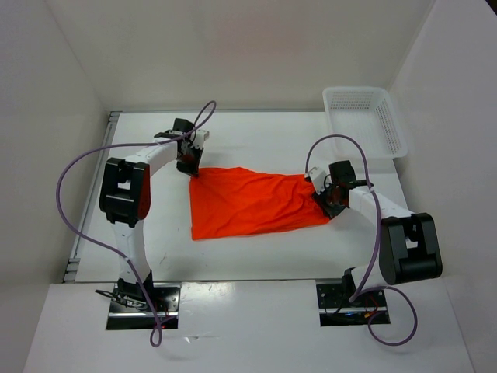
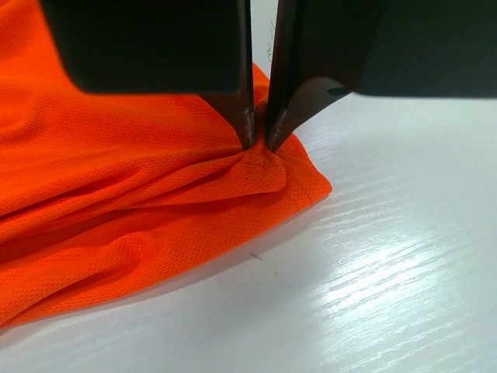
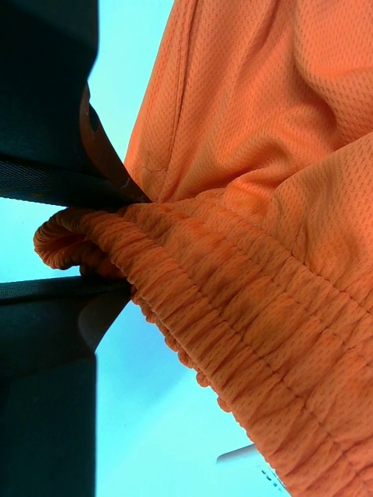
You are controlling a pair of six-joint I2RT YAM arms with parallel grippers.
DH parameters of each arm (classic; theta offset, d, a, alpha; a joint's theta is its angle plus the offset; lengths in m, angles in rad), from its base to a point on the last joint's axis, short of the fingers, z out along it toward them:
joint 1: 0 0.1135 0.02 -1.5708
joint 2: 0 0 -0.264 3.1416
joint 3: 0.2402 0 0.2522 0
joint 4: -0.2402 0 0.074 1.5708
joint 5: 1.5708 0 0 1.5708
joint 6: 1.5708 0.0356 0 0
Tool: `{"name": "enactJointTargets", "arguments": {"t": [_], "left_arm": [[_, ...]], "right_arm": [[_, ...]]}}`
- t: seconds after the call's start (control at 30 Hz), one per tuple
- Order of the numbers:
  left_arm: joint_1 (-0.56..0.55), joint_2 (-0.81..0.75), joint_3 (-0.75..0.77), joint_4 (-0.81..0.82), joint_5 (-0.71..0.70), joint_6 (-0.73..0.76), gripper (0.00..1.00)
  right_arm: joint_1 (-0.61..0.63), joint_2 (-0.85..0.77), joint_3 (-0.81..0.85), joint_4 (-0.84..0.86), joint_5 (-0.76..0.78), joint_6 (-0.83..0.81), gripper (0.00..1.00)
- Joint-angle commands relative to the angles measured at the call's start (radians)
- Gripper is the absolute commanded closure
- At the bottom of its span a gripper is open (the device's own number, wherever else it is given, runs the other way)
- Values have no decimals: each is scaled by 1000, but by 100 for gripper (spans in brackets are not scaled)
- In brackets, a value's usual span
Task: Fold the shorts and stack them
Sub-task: Fold the shorts
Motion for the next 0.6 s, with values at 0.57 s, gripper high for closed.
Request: {"name": "enactJointTargets", "arguments": {"t": [0.57], "left_arm": [[5,-21,-71,-72,32,6,54]], "right_arm": [[9,-38,241,-130,0,-18,100]]}}
